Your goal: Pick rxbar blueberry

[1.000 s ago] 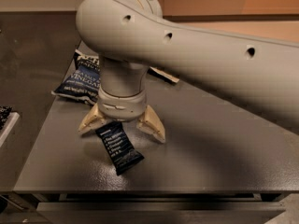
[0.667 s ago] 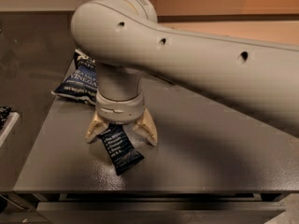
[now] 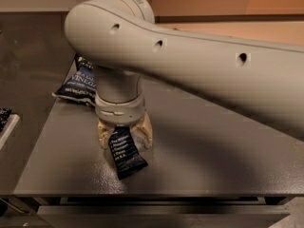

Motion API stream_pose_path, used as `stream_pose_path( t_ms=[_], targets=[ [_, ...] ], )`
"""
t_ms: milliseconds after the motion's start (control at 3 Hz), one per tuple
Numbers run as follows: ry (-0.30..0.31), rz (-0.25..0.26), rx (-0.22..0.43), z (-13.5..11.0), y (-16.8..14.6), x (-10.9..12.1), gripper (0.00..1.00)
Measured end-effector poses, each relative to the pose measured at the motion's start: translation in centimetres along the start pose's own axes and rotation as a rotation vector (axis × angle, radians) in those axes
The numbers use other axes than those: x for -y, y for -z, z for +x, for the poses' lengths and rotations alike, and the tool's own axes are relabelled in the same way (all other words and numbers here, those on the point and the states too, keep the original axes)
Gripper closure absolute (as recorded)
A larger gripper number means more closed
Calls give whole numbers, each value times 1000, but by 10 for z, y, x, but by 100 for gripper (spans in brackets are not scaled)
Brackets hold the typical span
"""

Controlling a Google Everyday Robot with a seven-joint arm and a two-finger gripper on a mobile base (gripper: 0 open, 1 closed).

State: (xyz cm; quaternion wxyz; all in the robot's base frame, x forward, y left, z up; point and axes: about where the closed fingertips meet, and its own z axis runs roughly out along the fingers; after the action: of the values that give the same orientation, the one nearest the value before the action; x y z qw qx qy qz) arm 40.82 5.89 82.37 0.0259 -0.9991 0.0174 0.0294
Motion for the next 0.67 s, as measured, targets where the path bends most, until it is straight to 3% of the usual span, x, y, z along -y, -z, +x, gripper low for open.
stream_pose_path(
  t_ms=[333, 667],
  targets=[
    [0, 0, 0, 0, 8, 0, 87],
    [-1, -9, -24, 3, 8, 3, 100]
  ],
)
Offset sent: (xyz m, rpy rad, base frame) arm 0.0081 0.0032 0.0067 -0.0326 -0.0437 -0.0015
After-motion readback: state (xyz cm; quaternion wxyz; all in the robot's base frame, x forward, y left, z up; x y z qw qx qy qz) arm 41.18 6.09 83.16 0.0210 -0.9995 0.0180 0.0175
